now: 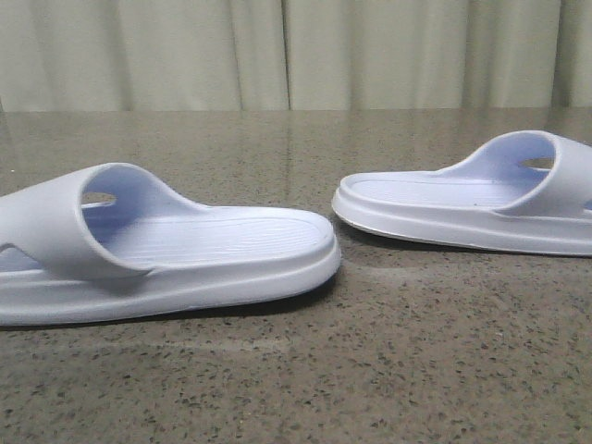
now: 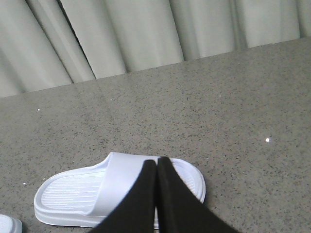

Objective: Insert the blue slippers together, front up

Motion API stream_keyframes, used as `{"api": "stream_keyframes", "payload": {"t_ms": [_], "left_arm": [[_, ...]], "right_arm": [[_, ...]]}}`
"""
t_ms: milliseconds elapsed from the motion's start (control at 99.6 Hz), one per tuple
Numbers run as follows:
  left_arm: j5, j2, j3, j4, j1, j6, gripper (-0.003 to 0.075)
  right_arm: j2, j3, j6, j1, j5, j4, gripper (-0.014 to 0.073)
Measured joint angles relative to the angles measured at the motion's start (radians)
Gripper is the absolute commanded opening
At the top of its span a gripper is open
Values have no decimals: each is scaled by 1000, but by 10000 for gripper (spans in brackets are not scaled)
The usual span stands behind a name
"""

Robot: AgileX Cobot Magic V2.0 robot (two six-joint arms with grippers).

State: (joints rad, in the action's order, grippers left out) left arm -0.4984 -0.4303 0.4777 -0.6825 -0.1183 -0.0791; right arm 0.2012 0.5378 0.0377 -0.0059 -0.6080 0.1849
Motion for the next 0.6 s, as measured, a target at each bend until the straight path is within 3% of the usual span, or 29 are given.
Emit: {"api": "stream_keyframes", "payload": {"t_ms": [80,281,372,602], "left_arm": [[-6,0,0,-4,0,0,184],[-40,0,0,-4,0,0,462],[-44,0,0,-4,0,0,486],[-44,0,1,-4,0,2,486]], "right_arm": [[0,0,2,0,0,19,5],[0,0,4,0,1,73,291],[0,0,4,0,14,83,354],[0,0,4,0,27,91,355]]}}
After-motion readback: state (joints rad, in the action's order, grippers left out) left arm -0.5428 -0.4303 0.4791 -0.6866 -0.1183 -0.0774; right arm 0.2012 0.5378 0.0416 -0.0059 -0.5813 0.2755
